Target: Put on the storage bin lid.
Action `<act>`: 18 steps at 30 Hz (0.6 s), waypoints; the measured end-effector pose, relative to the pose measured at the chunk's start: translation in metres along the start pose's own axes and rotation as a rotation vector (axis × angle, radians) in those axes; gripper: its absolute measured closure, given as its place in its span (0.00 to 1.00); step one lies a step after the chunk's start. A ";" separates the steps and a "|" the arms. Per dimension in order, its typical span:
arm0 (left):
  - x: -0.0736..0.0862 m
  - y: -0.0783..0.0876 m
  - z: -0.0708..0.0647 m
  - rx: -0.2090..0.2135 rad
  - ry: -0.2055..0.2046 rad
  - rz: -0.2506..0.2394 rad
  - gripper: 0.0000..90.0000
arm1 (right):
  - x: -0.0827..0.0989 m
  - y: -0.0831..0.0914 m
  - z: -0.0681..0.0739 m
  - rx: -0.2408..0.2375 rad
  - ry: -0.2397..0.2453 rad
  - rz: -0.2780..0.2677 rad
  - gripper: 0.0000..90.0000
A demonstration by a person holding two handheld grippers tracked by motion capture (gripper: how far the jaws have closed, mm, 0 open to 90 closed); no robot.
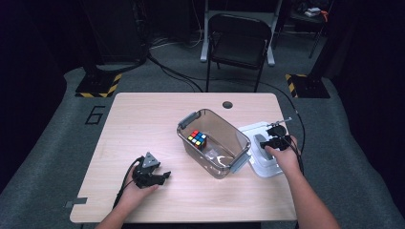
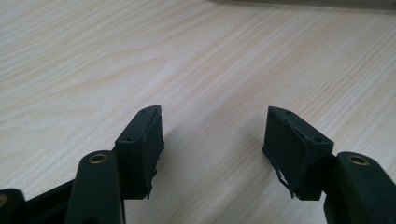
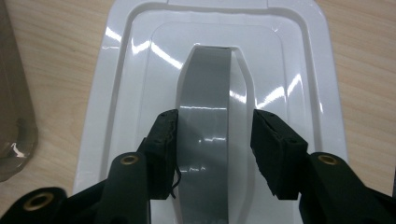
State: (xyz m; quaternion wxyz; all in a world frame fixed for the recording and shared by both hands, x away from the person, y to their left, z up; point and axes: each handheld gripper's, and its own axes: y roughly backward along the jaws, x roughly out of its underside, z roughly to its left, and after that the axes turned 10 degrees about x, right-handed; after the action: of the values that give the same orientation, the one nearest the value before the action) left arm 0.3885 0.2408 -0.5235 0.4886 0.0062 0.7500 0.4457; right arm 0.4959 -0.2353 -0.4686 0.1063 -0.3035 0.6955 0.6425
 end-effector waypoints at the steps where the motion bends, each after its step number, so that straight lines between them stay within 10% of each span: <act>1: 0.000 0.000 0.000 0.000 0.000 0.000 0.42 | 0.000 0.000 0.001 -0.005 0.003 0.000 0.61; 18: 0.000 0.000 0.000 -0.004 0.000 -0.001 0.42 | -0.001 0.002 0.004 0.001 0.045 -0.002 0.74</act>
State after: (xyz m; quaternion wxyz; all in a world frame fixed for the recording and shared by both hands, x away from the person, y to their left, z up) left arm 0.3883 0.2407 -0.5237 0.4889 0.0052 0.7492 0.4469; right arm 0.4941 -0.2317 -0.4669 0.0914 -0.3185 0.6977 0.6351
